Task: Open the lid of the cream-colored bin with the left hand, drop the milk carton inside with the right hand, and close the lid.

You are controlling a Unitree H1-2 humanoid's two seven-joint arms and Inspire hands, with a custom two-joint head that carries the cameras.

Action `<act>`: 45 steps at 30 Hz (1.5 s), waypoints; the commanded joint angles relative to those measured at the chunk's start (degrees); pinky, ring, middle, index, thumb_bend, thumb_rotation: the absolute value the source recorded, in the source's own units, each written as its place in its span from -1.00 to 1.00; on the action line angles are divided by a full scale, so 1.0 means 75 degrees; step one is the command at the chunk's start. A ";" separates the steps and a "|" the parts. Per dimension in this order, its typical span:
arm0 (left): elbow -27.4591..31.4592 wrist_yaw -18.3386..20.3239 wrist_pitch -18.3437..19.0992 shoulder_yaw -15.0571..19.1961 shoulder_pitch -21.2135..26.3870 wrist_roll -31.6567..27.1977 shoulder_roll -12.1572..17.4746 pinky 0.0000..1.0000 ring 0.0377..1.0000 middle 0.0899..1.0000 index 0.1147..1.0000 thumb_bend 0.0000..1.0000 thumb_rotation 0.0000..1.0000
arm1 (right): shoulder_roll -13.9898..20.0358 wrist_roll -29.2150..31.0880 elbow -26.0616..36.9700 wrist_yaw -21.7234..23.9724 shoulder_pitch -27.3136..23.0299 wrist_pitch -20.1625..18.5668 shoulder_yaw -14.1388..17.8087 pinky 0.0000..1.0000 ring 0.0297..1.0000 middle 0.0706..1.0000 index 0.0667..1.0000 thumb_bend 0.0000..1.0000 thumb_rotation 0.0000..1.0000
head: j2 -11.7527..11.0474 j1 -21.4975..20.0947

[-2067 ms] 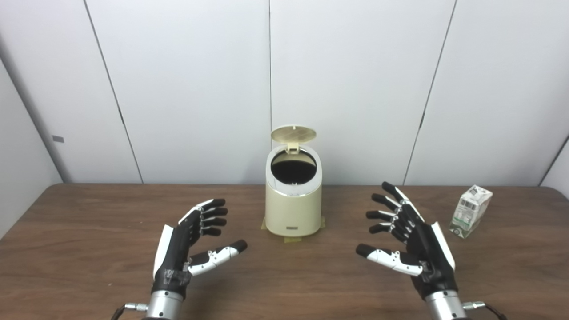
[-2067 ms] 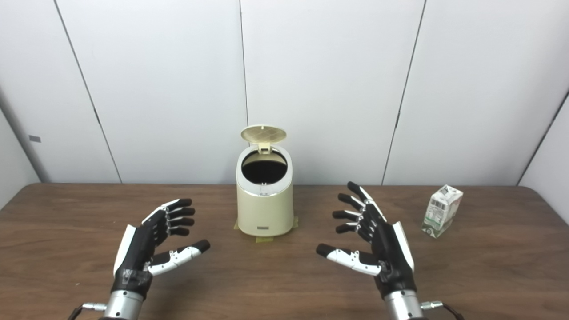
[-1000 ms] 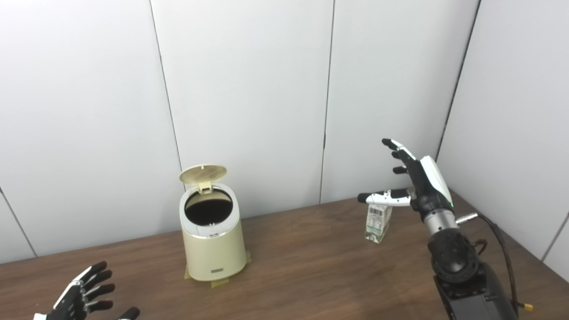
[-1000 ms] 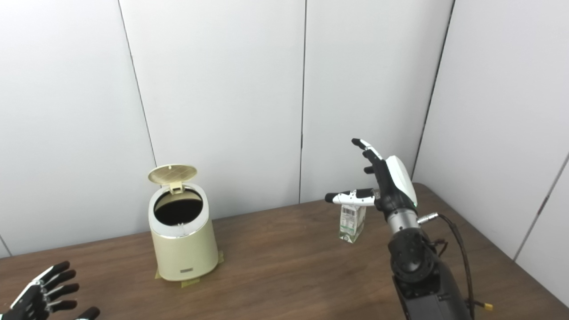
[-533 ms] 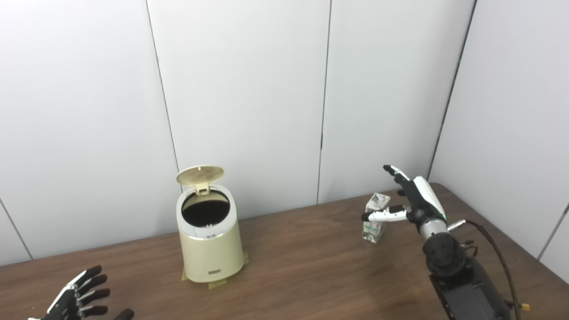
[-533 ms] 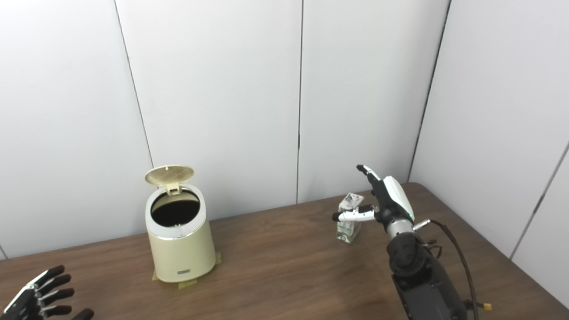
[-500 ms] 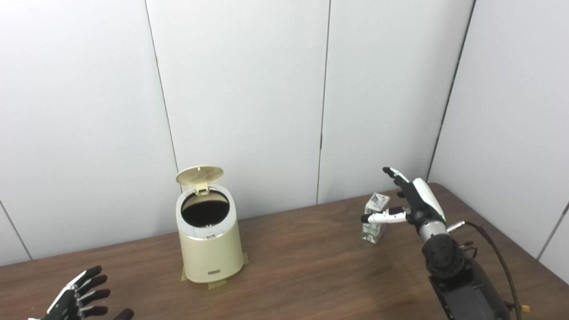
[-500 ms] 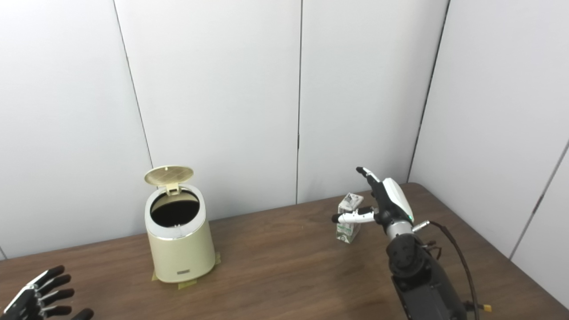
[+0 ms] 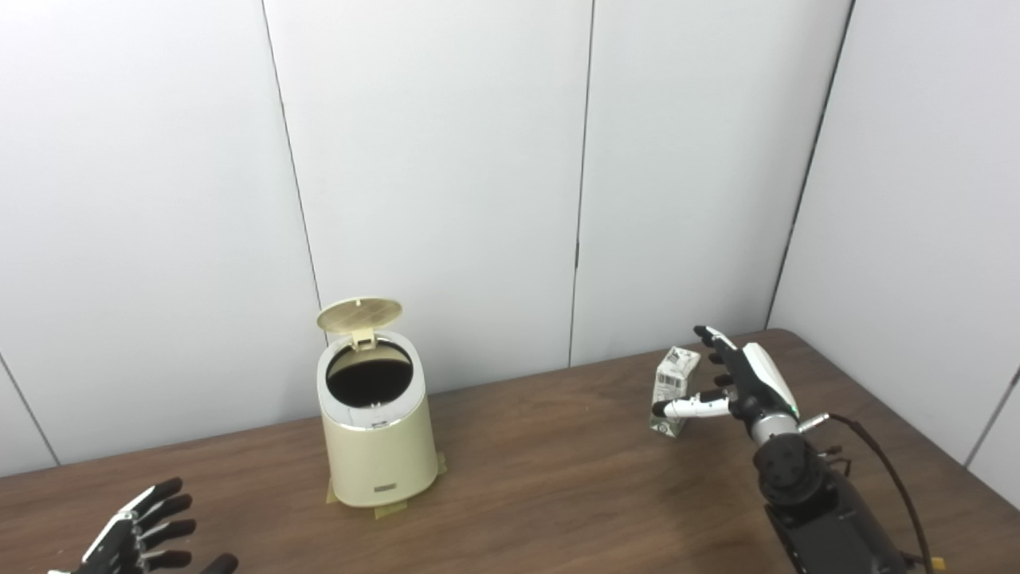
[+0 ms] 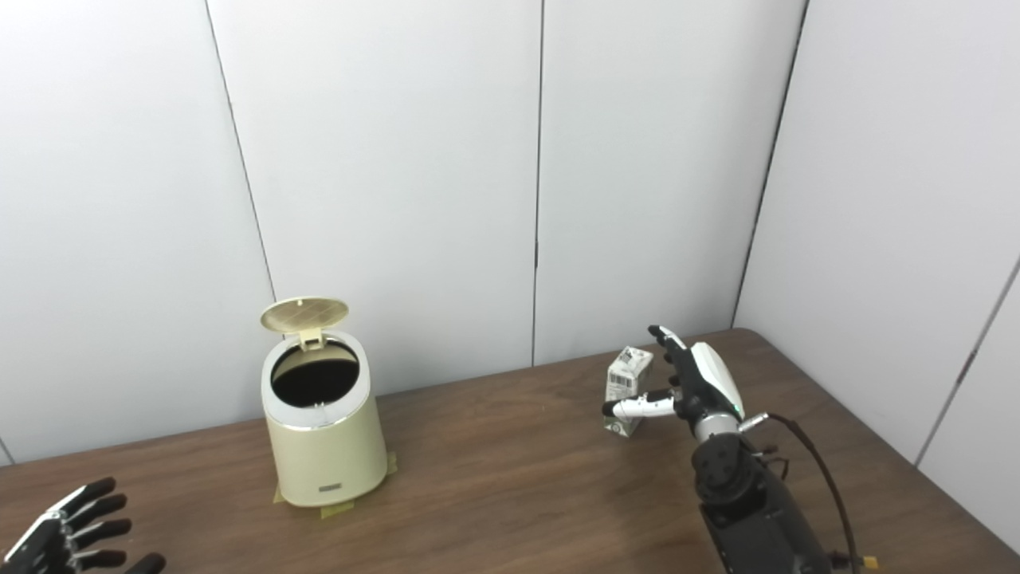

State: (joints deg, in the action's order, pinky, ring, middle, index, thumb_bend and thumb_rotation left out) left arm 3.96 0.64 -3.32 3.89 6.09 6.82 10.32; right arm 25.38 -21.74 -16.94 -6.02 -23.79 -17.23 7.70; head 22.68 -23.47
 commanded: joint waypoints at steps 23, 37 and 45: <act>0.0512 0.0250 -0.0013 -0.0055 0.0197 -0.0083 0.0084 0.24 0.44 0.54 0.61 0.28 -1.00 | -0.0457 0.0589 -0.1186 -0.1621 -0.0526 0.1217 0.0252 0.31 0.47 0.59 0.61 0.65 -0.63 | 0.0216 0.0032; 0.0704 0.0308 0.0121 -0.0061 0.0166 -0.0078 0.0094 0.23 0.43 0.55 0.61 0.28 -1.00 | -0.0527 0.0610 -0.1159 -0.1760 -0.0549 0.1247 0.0184 0.34 0.50 0.60 0.60 0.68 -0.61 | 0.0307 0.0039; 0.0801 0.0302 0.0222 -0.0079 0.0172 0.0000 0.0114 0.25 0.44 0.55 0.61 0.27 -1.00 | -0.0597 0.0547 -0.0980 -0.1897 -0.0605 0.1208 0.0132 0.22 0.38 0.52 0.59 0.61 -0.68 | 0.0340 0.0048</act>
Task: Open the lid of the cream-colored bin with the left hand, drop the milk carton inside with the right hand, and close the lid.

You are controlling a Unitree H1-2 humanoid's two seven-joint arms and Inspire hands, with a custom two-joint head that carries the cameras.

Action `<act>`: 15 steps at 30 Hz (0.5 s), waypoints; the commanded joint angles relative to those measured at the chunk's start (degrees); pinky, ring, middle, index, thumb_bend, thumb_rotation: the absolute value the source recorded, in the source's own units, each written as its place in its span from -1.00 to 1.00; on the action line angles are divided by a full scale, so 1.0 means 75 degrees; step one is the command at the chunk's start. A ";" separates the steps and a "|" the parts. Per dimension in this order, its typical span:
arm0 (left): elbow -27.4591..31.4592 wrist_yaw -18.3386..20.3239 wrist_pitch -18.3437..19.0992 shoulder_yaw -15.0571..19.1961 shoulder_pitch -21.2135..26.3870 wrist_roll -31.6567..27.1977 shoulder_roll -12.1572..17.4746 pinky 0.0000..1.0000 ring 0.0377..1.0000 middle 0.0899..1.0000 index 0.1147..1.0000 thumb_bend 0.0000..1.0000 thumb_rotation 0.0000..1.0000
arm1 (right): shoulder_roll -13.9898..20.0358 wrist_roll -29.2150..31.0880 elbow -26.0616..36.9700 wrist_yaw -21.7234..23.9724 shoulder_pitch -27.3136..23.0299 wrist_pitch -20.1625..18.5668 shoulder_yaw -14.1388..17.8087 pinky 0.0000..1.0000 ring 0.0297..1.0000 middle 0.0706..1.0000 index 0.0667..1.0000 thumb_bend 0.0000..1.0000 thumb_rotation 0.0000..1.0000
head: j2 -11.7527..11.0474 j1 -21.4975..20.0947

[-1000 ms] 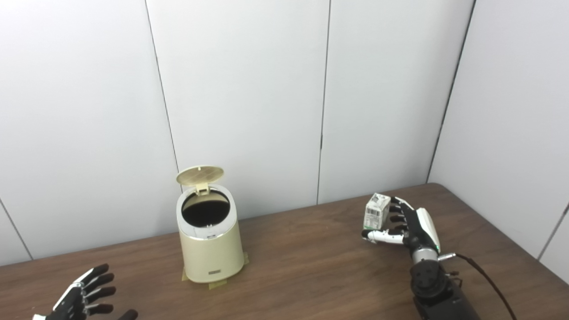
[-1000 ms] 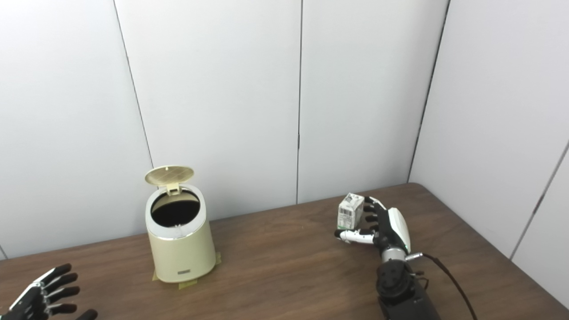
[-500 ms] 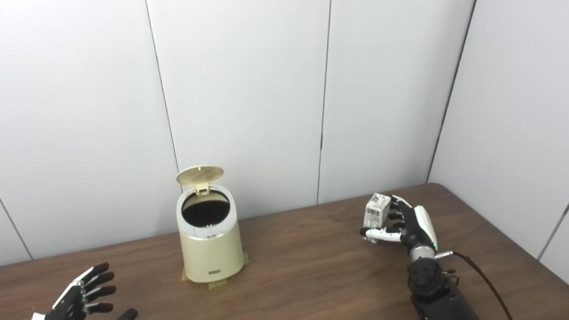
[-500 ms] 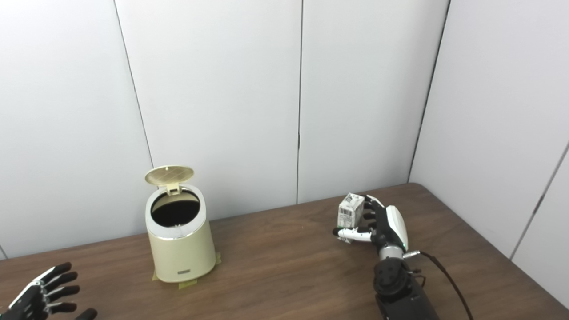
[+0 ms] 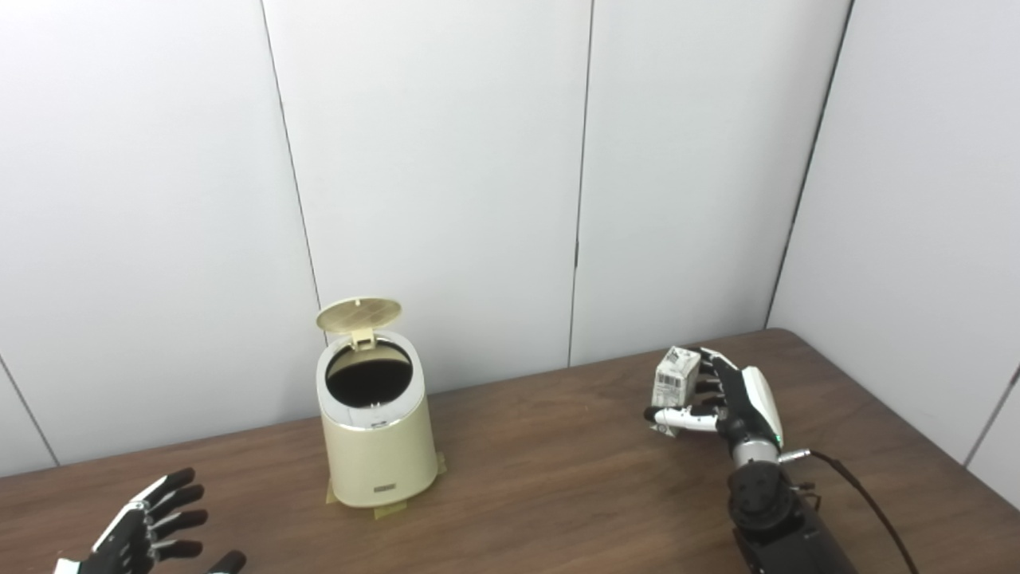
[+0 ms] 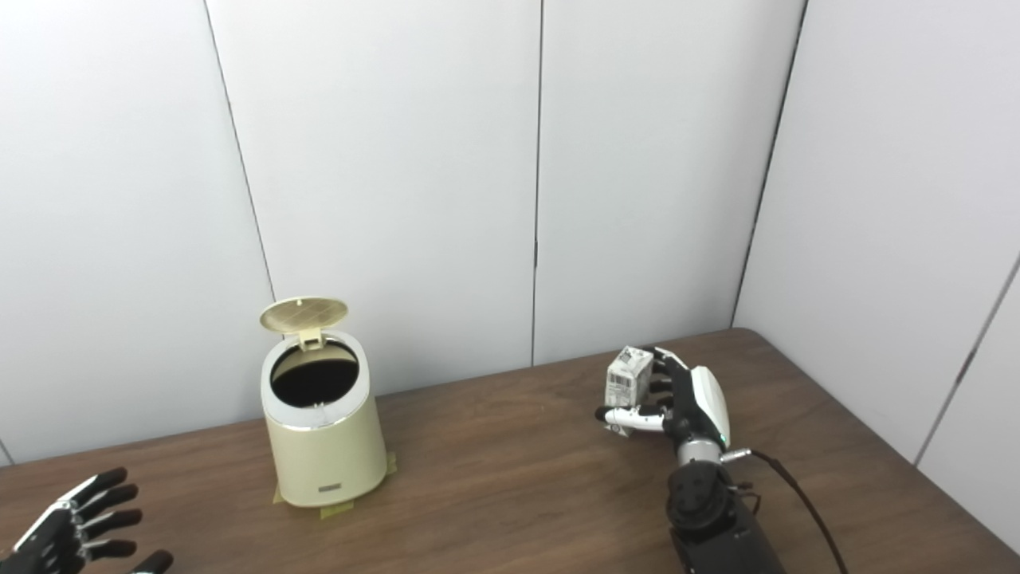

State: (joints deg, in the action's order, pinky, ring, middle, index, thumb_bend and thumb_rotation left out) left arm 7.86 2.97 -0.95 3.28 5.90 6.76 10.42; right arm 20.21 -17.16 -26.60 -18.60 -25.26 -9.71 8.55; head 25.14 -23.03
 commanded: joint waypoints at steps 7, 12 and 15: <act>0.0374 0.0040 -0.0017 -0.0005 0.0185 -0.0057 0.0097 0.26 0.45 0.56 0.62 0.23 -1.00 | -0.0147 0.0022 0.0251 -0.0729 -0.0427 0.0558 0.0200 0.10 0.23 0.31 0.42 0.54 -0.89 | 0.0059 0.0013; 0.0427 0.0053 0.0007 -0.0004 0.0181 -0.0081 0.0102 0.24 0.43 0.54 0.60 0.23 -1.00 | -0.0206 0.0052 -0.0003 -0.1097 -0.0433 0.0992 0.0213 -0.21 -0.07 -0.12 0.06 0.14 -0.99 | 0.0091 0.0027; 0.0477 0.0042 0.0076 -0.0016 0.0171 -0.0022 0.0103 0.23 0.42 0.53 0.59 0.23 -1.00 | -0.0198 0.0050 -0.0127 -0.1140 -0.0443 0.1125 0.0173 -0.32 -0.20 -0.20 -0.01 0.06 -1.00 | 0.0106 0.0034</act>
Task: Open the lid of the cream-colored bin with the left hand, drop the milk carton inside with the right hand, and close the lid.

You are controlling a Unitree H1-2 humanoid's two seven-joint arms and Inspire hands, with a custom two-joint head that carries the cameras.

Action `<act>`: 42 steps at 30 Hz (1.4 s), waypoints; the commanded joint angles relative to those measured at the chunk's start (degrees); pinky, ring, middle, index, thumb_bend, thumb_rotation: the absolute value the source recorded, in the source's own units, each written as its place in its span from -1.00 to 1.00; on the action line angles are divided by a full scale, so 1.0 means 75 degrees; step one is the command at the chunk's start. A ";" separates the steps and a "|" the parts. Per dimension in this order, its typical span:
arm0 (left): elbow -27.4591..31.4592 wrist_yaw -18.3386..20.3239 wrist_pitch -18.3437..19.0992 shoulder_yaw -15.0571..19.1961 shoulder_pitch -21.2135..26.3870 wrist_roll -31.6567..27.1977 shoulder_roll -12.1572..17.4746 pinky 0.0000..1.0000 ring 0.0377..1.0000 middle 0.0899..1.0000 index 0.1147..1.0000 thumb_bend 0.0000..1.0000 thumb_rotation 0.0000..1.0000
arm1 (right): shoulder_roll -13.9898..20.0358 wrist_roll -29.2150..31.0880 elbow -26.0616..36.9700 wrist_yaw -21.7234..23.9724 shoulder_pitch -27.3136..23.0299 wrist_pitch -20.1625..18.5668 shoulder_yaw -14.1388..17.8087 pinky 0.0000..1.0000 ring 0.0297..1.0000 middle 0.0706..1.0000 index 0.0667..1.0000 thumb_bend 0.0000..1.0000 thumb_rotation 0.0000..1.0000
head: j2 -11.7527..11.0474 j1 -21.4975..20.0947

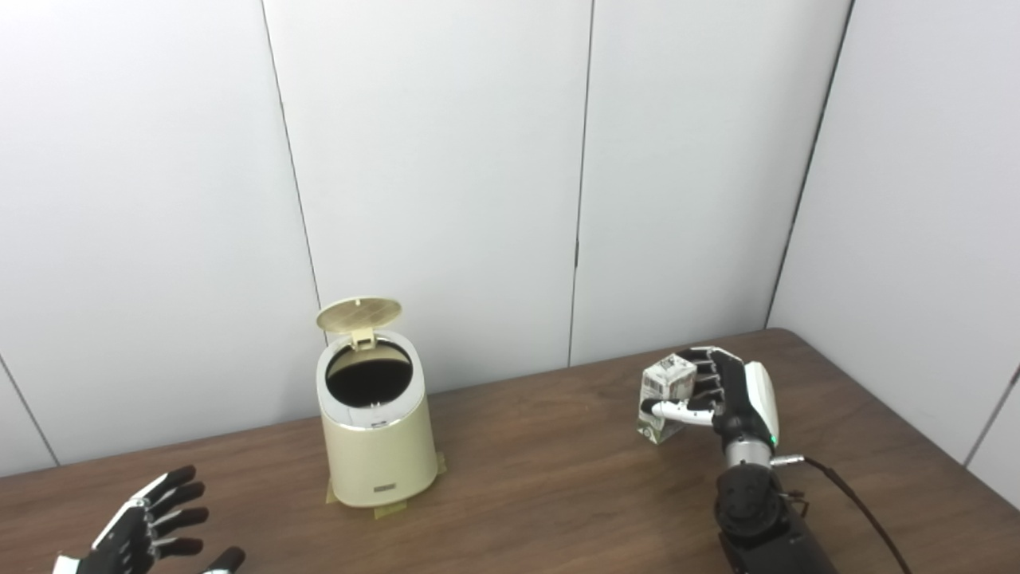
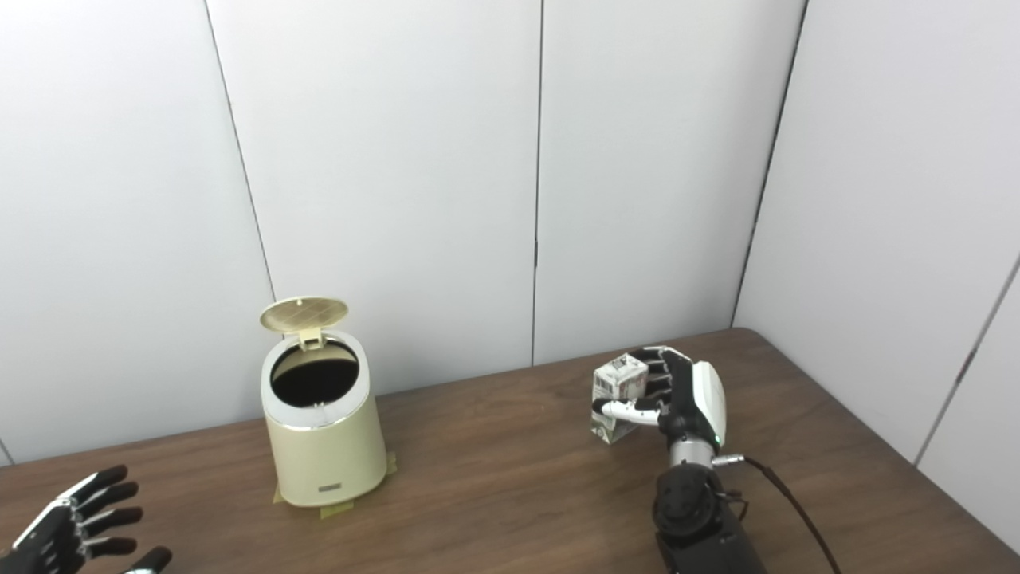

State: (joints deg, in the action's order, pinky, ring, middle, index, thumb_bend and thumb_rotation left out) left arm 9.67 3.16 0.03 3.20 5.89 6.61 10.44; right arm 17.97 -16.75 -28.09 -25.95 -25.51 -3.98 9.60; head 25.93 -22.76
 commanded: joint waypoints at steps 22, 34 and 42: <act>0.0160 -0.0084 -0.0017 -0.0093 0.0246 0.0327 0.0036 0.17 0.38 0.49 0.54 0.26 -1.00 | -0.0047 -0.0111 0.1459 0.0193 -0.0306 0.0715 -0.0445 -0.35 -0.28 -0.21 -0.01 0.04 -1.00 | -0.0015 0.0192; -0.0125 -0.0188 -0.0096 -0.0191 0.0378 0.0419 -0.0171 0.16 0.37 0.48 0.54 0.32 -1.00 | -0.0860 -0.0277 0.3303 0.0942 -0.1068 -0.0589 -0.0865 -0.41 -0.33 -0.24 -0.02 0.05 -1.00 | -0.0105 0.0713; -0.0286 -0.0319 -0.0205 -0.0329 0.0348 0.0615 -0.0276 0.19 0.37 0.48 0.53 0.37 -1.00 | -0.1591 -0.0131 0.3499 0.1097 -0.1331 -0.0523 -0.1030 -0.38 -0.31 -0.20 -0.03 0.05 -1.00 | -0.0125 0.1336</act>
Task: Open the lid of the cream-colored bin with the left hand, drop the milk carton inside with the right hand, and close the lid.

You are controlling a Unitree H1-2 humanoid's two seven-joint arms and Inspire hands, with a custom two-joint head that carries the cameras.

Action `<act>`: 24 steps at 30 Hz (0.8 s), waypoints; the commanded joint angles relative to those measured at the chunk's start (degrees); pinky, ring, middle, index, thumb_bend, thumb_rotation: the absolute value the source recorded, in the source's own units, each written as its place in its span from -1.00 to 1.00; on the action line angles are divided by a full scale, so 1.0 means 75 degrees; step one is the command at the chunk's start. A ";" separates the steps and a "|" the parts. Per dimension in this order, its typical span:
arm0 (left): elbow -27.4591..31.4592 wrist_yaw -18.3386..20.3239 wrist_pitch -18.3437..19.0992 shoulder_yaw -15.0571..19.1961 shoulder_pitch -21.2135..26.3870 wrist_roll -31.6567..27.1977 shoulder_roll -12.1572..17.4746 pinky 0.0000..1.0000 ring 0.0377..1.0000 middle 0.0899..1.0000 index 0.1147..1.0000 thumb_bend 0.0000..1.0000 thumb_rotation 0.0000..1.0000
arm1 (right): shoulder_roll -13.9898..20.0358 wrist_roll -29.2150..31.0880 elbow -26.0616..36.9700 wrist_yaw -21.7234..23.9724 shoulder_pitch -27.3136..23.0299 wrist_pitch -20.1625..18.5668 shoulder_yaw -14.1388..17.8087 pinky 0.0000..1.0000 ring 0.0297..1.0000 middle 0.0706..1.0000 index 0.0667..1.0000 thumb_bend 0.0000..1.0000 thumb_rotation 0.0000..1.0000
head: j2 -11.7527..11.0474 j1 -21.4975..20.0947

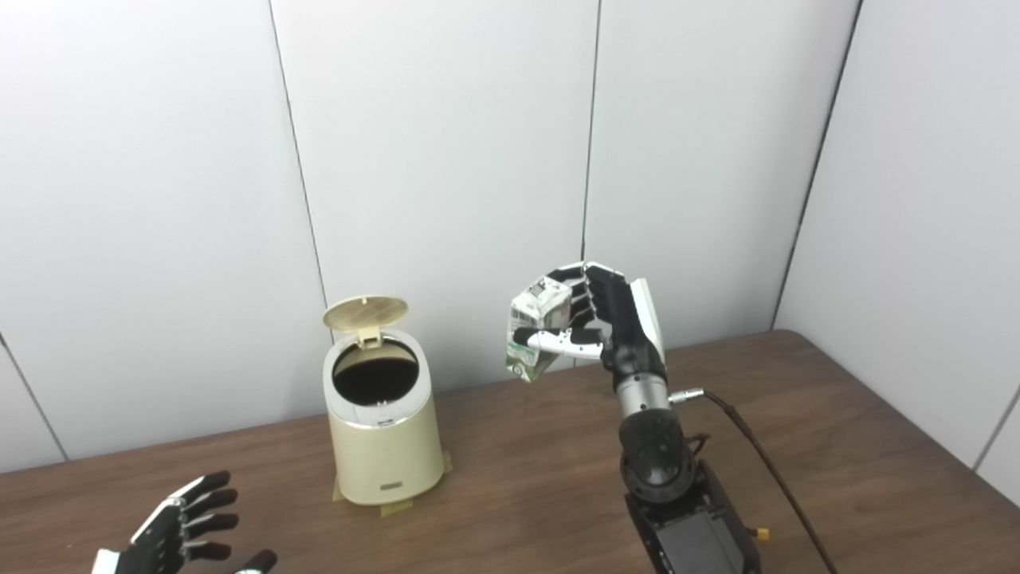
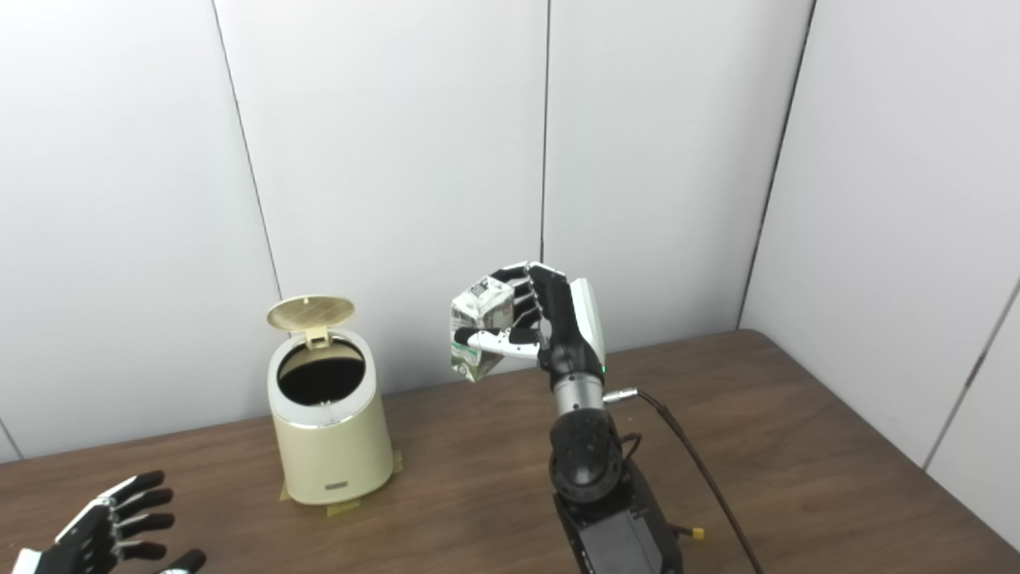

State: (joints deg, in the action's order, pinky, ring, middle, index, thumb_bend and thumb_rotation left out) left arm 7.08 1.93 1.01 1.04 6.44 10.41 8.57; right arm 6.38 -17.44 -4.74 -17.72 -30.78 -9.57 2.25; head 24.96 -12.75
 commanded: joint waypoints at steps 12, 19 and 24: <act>-0.0087 -0.0424 -0.0408 -0.0282 0.0221 0.0365 -0.0312 0.19 0.38 0.48 0.53 0.42 -0.91 | -0.1021 -0.0167 0.0693 0.0110 -0.0951 -0.0384 -0.0428 -0.41 -0.35 -0.22 -0.01 0.04 -1.00 | 0.0086 0.0768; -0.0142 -0.0533 -0.0478 -0.0329 0.0237 0.0344 -0.0495 0.19 0.39 0.48 0.54 0.43 -0.90 | -0.1401 -0.0227 0.0425 0.0048 -0.0996 -0.0115 -0.0503 -0.40 -0.34 -0.21 0.00 0.04 -1.00 | 0.0139 0.1000; -0.0172 -0.0576 -0.0546 -0.0366 0.0247 0.0382 -0.0559 0.21 0.40 0.49 0.55 0.42 -0.88 | -0.1497 -0.0237 0.0300 0.0043 -0.1023 0.0018 -0.0573 -0.38 -0.32 -0.21 0.00 0.04 -1.00 | 0.0174 0.1102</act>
State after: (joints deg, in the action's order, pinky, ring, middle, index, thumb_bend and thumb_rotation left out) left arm 5.23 -1.64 -0.81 -1.59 6.30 13.22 4.54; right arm -4.61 -18.89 -3.75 -16.63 -34.84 -12.95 -1.82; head 26.10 -4.66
